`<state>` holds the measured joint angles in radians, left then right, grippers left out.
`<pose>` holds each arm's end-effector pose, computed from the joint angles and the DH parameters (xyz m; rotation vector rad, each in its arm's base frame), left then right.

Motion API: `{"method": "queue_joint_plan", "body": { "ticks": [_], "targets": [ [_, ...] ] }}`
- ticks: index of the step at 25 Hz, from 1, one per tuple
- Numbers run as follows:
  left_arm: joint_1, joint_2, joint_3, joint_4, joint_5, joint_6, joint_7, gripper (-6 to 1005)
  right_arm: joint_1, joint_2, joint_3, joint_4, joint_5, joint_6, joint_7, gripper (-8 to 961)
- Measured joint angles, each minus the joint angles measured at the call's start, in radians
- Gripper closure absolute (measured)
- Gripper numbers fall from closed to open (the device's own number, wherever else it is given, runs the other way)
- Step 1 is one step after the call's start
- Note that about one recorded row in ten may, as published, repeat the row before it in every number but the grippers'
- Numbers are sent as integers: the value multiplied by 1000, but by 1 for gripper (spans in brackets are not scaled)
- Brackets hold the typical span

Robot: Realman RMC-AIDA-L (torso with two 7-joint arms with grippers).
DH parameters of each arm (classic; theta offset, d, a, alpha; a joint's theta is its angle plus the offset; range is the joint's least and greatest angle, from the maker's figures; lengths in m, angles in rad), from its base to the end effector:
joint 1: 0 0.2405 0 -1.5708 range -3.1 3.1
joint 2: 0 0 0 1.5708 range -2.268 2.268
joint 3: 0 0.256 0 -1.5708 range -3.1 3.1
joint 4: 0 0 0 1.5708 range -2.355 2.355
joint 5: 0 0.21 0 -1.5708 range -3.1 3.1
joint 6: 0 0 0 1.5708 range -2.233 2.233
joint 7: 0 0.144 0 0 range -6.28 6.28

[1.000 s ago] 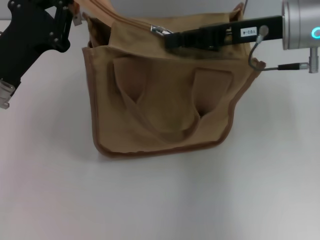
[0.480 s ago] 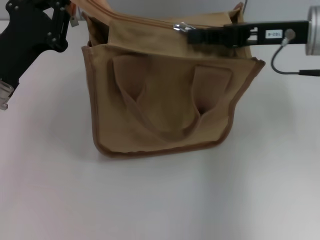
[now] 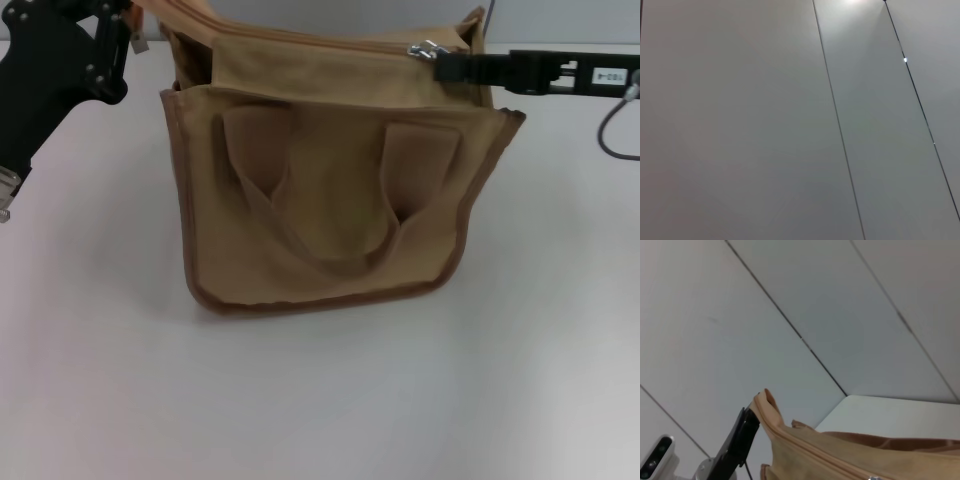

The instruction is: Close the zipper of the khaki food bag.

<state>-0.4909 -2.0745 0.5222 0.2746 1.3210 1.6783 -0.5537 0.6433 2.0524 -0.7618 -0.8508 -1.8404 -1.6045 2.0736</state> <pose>-0.2604 0.3247 0.0365 -1.9107 -0.0457 -1.1615 0.1834 0.3742 0.0438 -2.6611 1.1346 0.9517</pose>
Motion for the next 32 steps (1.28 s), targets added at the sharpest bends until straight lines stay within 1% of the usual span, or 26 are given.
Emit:
{"method": "queue_joint_plan", "body": {
  "ticks": [11,18,21,26,32],
  "targets": [
    [10,2,-1,0,-9,-4,-3,948,-48,-21,30,3,0,-12,-3,817],
    [10,2,4,0,-9,-5,-5,947,-45,-25,88,10,10,-70,-34,804],
    [10,2,5,0,-11,-5,-6,947,-53,-25,94,35,50,-93,-86,799],
    [10,2,6,0,-11,-5,-6,946,-61,-25,94,46,52,-93,-119,790],
    [9,1,7,0,-11,-5,-6,945,-62,-25,91,48,52,-115,-143,651]
  ]
}}
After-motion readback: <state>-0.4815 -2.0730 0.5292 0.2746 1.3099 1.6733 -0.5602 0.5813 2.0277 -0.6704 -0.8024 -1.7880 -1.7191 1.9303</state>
